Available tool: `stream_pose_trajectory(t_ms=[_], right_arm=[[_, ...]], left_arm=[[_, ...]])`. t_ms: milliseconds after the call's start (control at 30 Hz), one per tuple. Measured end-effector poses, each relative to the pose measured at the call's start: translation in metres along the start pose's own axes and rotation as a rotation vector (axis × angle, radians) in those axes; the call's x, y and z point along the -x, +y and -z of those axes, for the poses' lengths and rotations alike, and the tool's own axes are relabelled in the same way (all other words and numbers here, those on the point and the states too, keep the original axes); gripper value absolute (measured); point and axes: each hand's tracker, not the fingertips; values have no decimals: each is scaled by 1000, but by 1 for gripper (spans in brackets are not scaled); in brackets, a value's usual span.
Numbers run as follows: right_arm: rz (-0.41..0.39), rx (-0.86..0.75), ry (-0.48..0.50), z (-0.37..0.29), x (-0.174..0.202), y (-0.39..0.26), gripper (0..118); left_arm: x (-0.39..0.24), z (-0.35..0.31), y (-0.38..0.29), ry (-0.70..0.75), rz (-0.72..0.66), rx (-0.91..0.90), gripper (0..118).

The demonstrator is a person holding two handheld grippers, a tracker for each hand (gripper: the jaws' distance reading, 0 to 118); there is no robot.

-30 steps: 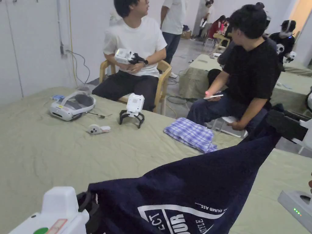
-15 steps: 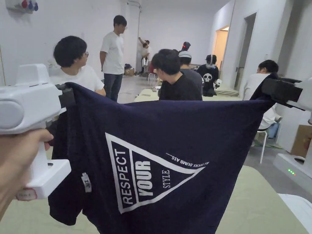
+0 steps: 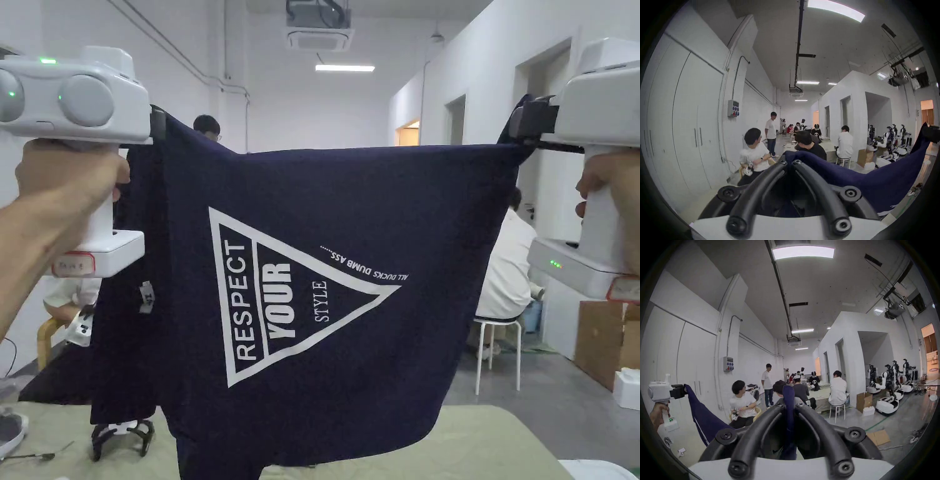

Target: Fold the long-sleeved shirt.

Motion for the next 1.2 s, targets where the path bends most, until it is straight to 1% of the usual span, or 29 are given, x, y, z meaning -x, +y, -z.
stream_pose_trajectory(t_ms=[33,67,133,200,300,400,467,533,667,800,867,900,933,1000,1133,1167,1200], right_arm=[[9,-2,-13,11,-1,5,4],[2,1,-20,22,-1,9,4],[31,-2,-36,41,-3,14,4],[41,-2,-44,63,-4,18,4],[26,-12,-61,97,-3,22,4],[23,-29,-69,127,0,28,4],[32,-43,-64,144,3,32,4],[38,-59,-67,162,4,38,4],[49,-96,-45,179,14,41,4],[47,-88,-33,185,17,17,4],[39,-65,-24,185,19,-4,4],[14,-34,-27,186,18,-18,4],[-8,-8,-32,185,19,-30,4],[-16,28,-29,181,16,-59,4],[-85,123,-42,166,8,-121,4],[-76,133,-50,160,4,-133,4],[-93,172,-44,153,0,-152,4]], left_arm=[[-2,9,7,0,0,3,3],[-2,18,13,0,-1,-2,3],[-4,39,24,11,-3,-3,3],[-5,60,35,21,-17,-6,3],[-7,87,53,27,-21,-24,3],[-13,112,73,53,26,-49,3],[-14,124,85,56,18,-64,3],[-13,135,94,87,39,-73,3],[-4,146,102,97,31,-87,3],[3,151,74,108,47,-80,3],[5,151,47,84,51,-23,3],[5,151,30,93,48,-2,3],[5,151,15,68,59,33,3],[5,147,-21,53,44,75,3],[5,131,-93,31,60,141,3],[4,126,-107,30,50,159,3],[2,119,-127,13,82,208,3]])
